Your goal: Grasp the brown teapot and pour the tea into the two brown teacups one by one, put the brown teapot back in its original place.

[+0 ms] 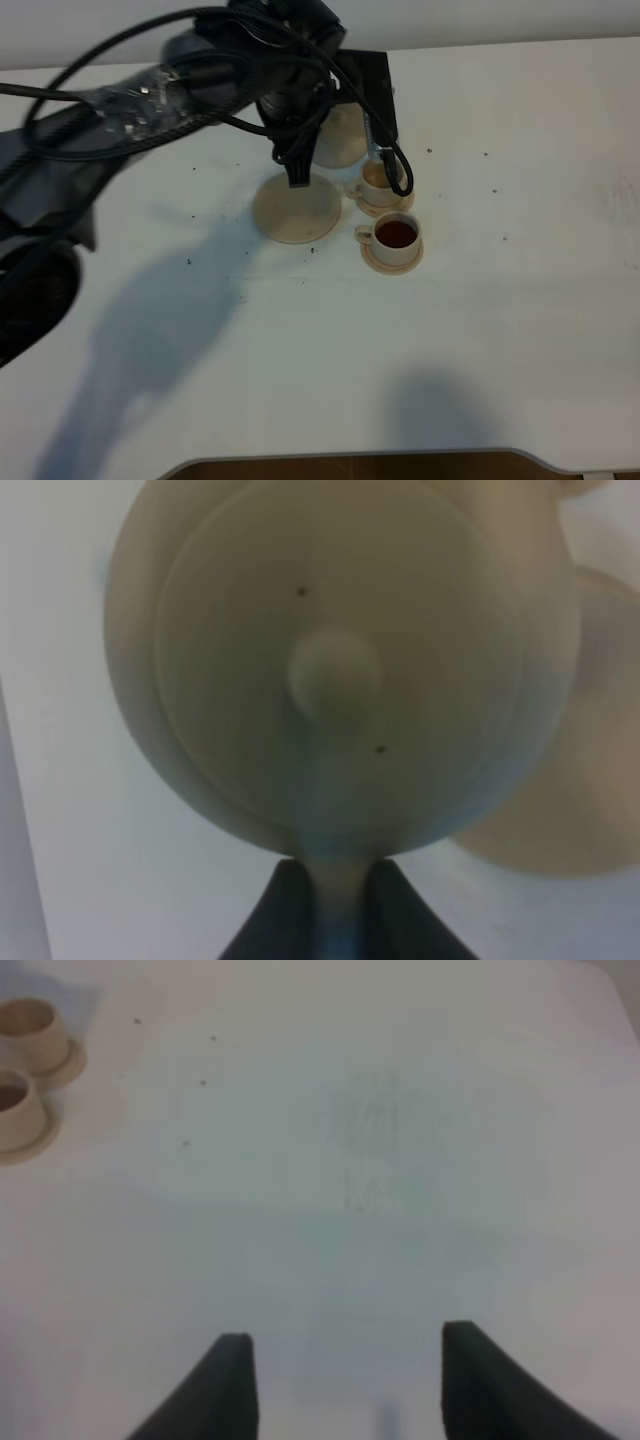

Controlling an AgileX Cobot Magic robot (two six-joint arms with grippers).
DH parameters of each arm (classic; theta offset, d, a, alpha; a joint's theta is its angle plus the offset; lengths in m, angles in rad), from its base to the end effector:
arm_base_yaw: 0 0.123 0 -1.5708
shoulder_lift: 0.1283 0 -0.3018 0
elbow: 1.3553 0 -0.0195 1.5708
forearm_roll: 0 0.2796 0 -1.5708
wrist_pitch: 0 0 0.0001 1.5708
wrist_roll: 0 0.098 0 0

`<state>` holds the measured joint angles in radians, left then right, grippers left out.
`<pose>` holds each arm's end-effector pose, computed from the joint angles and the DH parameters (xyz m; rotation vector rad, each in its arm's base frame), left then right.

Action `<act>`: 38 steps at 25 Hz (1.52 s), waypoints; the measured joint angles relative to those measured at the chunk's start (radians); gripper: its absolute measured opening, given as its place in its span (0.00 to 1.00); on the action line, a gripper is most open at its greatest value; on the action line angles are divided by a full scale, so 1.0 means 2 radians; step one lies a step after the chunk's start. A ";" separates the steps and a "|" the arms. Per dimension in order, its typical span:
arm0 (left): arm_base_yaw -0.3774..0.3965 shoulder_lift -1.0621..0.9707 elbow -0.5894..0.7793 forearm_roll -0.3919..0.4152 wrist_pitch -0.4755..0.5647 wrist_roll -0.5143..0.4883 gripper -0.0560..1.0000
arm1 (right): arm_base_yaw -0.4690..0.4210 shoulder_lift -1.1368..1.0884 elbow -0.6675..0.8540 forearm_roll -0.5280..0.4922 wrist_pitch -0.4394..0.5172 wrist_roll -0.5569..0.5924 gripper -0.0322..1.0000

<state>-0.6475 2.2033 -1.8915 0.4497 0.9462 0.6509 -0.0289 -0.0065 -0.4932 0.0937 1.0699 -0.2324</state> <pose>0.4395 -0.2890 0.2157 1.8256 1.9793 0.5709 0.0092 0.0078 0.2855 -0.2131 2.0395 -0.0503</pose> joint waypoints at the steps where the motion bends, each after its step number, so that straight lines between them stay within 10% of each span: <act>1: 0.000 0.009 -0.007 0.002 -0.003 0.006 0.16 | 0.000 0.000 0.000 0.000 0.000 0.000 0.46; 38: -0.027 0.064 -0.026 0.177 -0.053 0.178 0.16 | 0.000 0.000 0.000 0.000 0.000 0.000 0.46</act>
<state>-0.7018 2.3312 -1.9428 0.8031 0.8396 1.0079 -0.0289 -0.0065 -0.4932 0.0937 1.0699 -0.2324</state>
